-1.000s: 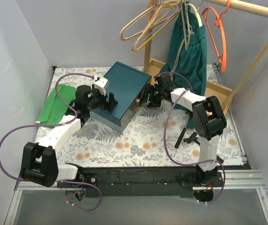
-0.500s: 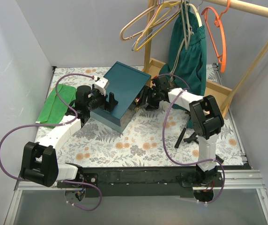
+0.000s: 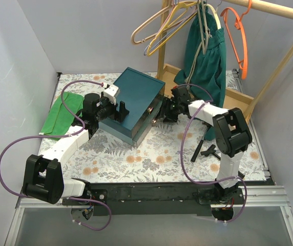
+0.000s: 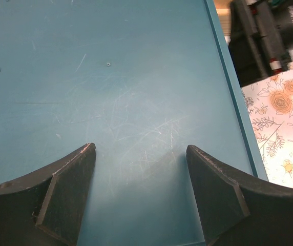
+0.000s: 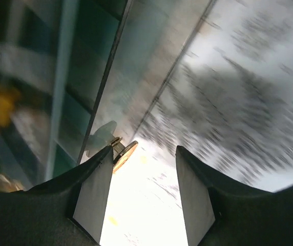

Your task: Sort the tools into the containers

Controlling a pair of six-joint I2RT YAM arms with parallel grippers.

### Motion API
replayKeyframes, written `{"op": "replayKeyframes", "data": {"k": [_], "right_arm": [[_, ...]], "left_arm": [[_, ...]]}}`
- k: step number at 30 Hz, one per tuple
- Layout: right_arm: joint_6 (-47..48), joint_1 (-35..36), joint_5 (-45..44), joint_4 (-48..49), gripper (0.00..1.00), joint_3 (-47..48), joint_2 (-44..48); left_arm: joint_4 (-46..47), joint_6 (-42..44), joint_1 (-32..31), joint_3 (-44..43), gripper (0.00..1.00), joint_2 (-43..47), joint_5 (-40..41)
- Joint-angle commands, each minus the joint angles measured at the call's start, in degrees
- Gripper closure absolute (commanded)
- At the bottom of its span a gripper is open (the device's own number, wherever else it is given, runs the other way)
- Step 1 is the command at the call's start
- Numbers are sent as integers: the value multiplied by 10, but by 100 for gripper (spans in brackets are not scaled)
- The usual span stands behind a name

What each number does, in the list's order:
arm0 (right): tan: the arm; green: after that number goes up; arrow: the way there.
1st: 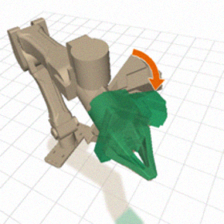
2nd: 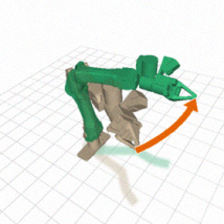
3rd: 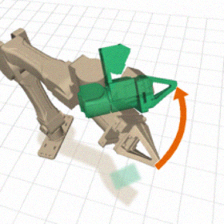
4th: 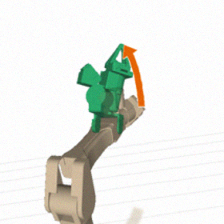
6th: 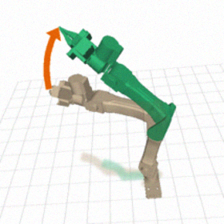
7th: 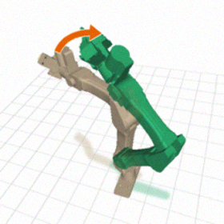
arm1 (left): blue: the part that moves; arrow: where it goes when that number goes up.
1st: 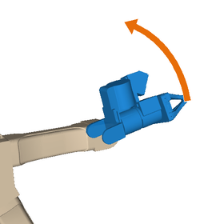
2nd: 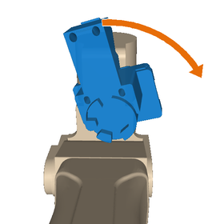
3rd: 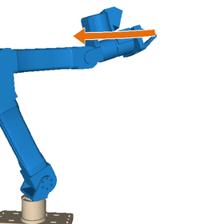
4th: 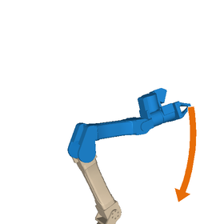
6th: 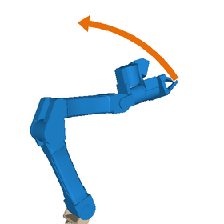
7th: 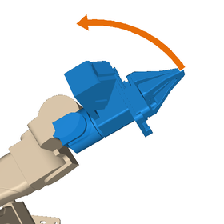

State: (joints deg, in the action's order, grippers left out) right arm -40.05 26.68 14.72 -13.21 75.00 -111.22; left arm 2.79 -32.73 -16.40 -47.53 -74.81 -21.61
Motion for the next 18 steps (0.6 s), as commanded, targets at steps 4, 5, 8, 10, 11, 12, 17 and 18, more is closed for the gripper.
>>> {"op": "replayKeyframes", "data": {"k": [4,5,8,10,11,12,17,18], "right_arm": [[87,-48,-31,-84,42,-89,83],[92,-53,-32,-87,42,-98,92],[112,-69,-25,-83,42,-130,128],[128,-74,13,-51,42,-150,158],[164,-73,41,-28,42,-152,173],[182,-73,120,-6,42,-155,181],[325,-51,215,-26,37,-105,252],[388,-49,228,-48,36,-100,264]], "left_arm": [[-105,1,-2,22,28,-9,9],[-106,3,-2,23,28,-6,10],[-110,9,-2,25,28,5,11],[-107,11,-2,24,28,13,10],[-103,12,-1,23,27,23,9],[-98,12,-2,20,26,28,7],[-90,12,-2,-42,20,71,-16],[-93,7,-2,-51,19,80,-20]]}}
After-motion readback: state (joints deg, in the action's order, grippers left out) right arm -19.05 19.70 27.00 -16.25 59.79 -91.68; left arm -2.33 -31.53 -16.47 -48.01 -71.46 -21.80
